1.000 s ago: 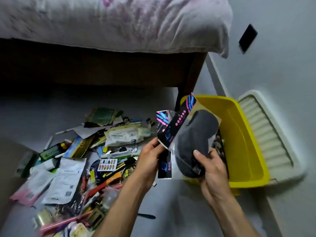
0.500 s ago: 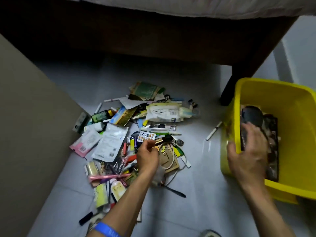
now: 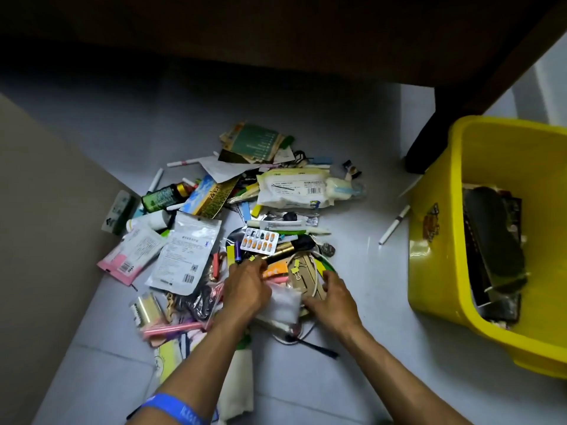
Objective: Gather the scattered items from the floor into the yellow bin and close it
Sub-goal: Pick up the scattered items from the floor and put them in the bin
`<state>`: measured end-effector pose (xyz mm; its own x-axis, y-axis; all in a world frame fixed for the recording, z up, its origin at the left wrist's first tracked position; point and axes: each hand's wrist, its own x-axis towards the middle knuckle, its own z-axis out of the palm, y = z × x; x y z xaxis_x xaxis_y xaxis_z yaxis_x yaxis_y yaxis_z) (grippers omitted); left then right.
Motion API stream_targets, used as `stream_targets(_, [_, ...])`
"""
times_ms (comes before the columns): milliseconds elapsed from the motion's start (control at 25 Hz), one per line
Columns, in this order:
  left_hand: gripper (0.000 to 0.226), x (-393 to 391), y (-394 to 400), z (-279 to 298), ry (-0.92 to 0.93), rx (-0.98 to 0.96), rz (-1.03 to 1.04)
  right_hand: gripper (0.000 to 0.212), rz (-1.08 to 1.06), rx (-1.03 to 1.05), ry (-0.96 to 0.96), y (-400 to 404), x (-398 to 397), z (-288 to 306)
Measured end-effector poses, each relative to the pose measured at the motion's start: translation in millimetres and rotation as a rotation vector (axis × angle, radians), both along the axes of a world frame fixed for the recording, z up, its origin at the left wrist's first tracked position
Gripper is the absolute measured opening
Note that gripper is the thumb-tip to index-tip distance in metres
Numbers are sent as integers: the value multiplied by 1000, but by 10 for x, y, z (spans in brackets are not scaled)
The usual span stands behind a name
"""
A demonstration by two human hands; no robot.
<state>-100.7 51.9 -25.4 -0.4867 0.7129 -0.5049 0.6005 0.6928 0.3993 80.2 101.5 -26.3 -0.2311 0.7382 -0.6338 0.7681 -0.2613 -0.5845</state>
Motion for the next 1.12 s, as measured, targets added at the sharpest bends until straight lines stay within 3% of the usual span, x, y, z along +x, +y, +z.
stream_targets(160, [29,-68,-54,-7,-67,39,-64,20,-202,-210,96,30,-25,-124])
stream_targets(280, [18,-82,-105,52,-56,118,-71,24,-313,-304,236,-78,-84,-43])
stream_targets(360, [15,-57,-101,161,-138,184,16,26,-383,-234,292,-84,-90,87])
stream_targets(520, [12,-27,19,463,-251,337,296,10,-347,-34,439,82,129,604])
stream_targets(680, [25,44,210,829,-172,425,473,26,-279,172,554,193,536,1242])
stream_targets(800, [45,278,309,1060,-111,442,369,46,-210,319,620,232,813,1647])
stream_targets(920, [46,687,424,1377,-421,593,168,52,-138,441,668,311,1082,2035])
stream_targets(1040, [89,992,596,1732,-573,636,-253,50,-71,450,737,464,1378,2374])
stream_targets(1120, [103,1117,745,1968,-650,618,-437,46,-28,450,765,569,1598,2582])
